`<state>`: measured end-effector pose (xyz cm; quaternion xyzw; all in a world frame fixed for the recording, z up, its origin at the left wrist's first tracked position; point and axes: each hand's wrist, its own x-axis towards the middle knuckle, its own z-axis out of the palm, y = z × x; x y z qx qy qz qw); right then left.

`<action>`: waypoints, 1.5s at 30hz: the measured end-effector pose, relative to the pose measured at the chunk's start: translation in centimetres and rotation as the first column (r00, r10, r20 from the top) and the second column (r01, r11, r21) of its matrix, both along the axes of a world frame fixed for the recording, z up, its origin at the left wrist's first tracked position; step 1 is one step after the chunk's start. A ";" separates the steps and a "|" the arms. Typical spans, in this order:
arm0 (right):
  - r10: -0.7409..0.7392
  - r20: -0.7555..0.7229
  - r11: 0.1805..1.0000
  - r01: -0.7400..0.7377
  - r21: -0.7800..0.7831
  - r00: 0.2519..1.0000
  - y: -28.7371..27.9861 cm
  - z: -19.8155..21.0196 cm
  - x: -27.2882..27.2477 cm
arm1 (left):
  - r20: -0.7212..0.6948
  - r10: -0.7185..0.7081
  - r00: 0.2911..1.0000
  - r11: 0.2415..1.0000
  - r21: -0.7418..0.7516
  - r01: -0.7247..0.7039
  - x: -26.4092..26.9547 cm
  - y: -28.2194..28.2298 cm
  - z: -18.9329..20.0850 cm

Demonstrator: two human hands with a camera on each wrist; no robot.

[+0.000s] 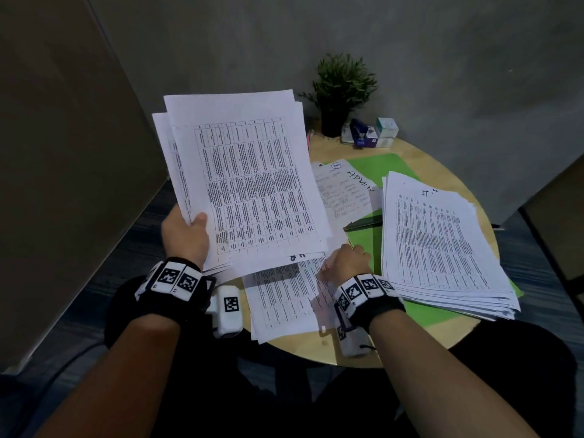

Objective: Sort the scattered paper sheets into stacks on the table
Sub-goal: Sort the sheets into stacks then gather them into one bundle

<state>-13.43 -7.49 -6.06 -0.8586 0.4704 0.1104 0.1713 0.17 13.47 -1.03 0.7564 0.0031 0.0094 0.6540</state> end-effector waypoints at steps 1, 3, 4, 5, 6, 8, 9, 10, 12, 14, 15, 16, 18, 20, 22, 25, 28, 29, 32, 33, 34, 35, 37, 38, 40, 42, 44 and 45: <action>-0.019 0.023 1.000 0.019 -0.001 1.000 0.2 -0.3 0.1 | -0.005 0.001 1.000 1.000 -0.009 -0.001 0.0 0.1 0.0; -0.066 0.029 0.998 0.066 0.024 0.997 0.0 -0.6 0.3 | -0.010 0.004 1.000 1.000 -0.016 -0.005 -0.1 0.0 0.0; -0.072 0.016 0.997 0.072 0.033 0.997 -0.1 -0.6 0.4 | -0.011 0.005 1.000 1.000 -0.014 -0.005 -0.1 0.0 0.0; -0.071 0.010 0.997 0.070 0.044 0.997 -0.2 -0.5 0.5 | -0.014 0.004 1.000 1.000 -0.010 -0.004 -0.2 -0.1 0.0; -0.079 0.022 0.995 0.077 0.069 0.997 -0.2 -0.5 0.6 | -0.020 0.002 1.000 1.000 -0.007 -0.002 -0.2 -0.1 0.0; -0.093 0.074 0.991 0.085 0.108 0.993 -0.3 -0.7 0.6 | -0.032 -0.005 0.999 1.000 -0.004 0.005 -0.3 -0.2 -0.1; -0.089 0.083 0.991 0.080 0.105 0.993 -0.3 -0.8 0.6 | -0.035 -0.009 0.999 1.000 -0.001 0.009 -0.4 -0.3 -0.1; -0.081 0.087 0.993 0.073 0.094 0.993 -0.2 -0.9 0.5 | -0.038 -0.011 0.999 1.000 0.000 0.011 -0.4 -0.3 -0.1; -0.083 0.075 0.996 0.080 0.042 0.994 -0.3 -1.0 0.4 | -0.039 -0.012 0.999 1.000 -0.008 0.012 -0.5 -0.2 0.0; -0.098 0.039 0.995 0.100 -0.029 0.994 -0.4 -1.1 0.3 | -0.043 -0.013 0.999 1.000 -0.021 0.012 -0.4 -0.1 0.0; -0.105 0.031 0.993 0.106 -0.046 0.994 -0.4 -1.3 0.4 | -0.047 -0.013 0.999 1.000 -0.025 0.011 -0.4 0.0 -0.1; -0.112 0.032 0.992 0.114 -0.053 0.993 -0.3 -1.6 0.5 | -0.051 -0.011 0.999 1.000 -0.028 0.010 -0.4 0.0 -0.1; -0.123 0.052 0.991 0.126 -0.055 0.991 -0.3 -2.1 0.8 | -0.059 -0.014 0.998 0.999 -0.037 0.012 -0.3 -0.1 -0.1; -0.147 0.086 0.989 0.148 0.001 0.985 -0.4 -2.1 0.7 | -0.068 -0.025 0.997 0.999 -0.049 0.022 -0.4 -0.3 -0.1; -0.151 0.128 0.985 0.139 0.099 0.980 -0.6 -1.3 0.1 | -0.073 -0.035 0.997 0.998 -0.056 0.031 -0.5 -0.5 0.0; -0.081 0.249 0.982 0.033 0.188 0.965 -1.5 0.7 -0.9 | -0.093 -0.048 0.994 0.998 -0.050 0.044 -0.3 -0.3 -0.1; -0.049 0.466 0.974 -0.060 0.217 0.883 -2.8 3.6 -2.1 | -0.104 -0.057 0.993 0.998 -0.027 0.055 0.0 0.1 -0.3; -0.049 0.532 0.974 -0.079 0.214 0.845 -3.4 4.8 -2.4 | -0.108 -0.069 0.992 0.997 -0.027 0.067 -0.1 0.1 -0.2; -0.105 0.721 0.957 -0.127 0.260 0.685 -5.0 8.1 -3.1 | -0.128 -0.138 0.982 0.989 -0.070 0.129 -0.2 -0.2 0.3; -0.136 0.771 0.946 -0.149 0.287 0.622 -5.5 9.1 -3.1 | -0.135 -0.169 0.976 0.984 -0.077 0.160 -0.3 -0.5 0.5; -0.163 0.812 0.935 -0.176 0.310 0.561 -5.7 10.1 -3.0 | -0.143 -0.203 0.969 0.978 -0.078 0.194 -0.4 -0.8 0.6; -0.201 0.842 0.916 -0.209 0.343 0.500 -5.8 10.9 -2.9 | -0.150 -0.236 0.960 0.971 -0.085 0.225 -0.5 -1.1 0.7; -0.314 0.865 0.844 -0.303 0.443 0.392 -5.8 12.0 -2.5 | -0.163 -0.297 0.941 0.953 -0.112 0.281 -0.8 -1.8 0.9; -0.367 0.855 0.800 -0.345 0.491 0.365 -5.7 12.3 -2.3 | -0.164 -0.326 0.931 0.943 -0.124 0.308 -1.0 -2.2 1.0; -0.420 0.830 0.734 -0.401 0.549 0.366 -5.3 12.6 -1.9 | -0.166 -0.369 0.914 0.926 -0.150 0.347 -1.3 -2.6 1.3; -0.464 0.803 0.678 -0.434 0.593 0.373 -4.9 12.4 -1.5 | -0.180 -0.408 0.895 0.908 -0.185 0.377 -1.4 -2.7 1.4; -0.540 0.756 0.613 -0.443 0.655 0.371 -4.9 12.1 -1.1 | -0.194 -0.452 0.871 0.885 -0.217 0.412 -1.4 -2.6 1.5; -0.565 0.735 0.584 -0.446 0.678 0.376 -4.8 12.1 -0.8 | -0.200 -0.467 0.861 0.878 -0.221 0.425 -1.3 -2.5 1.5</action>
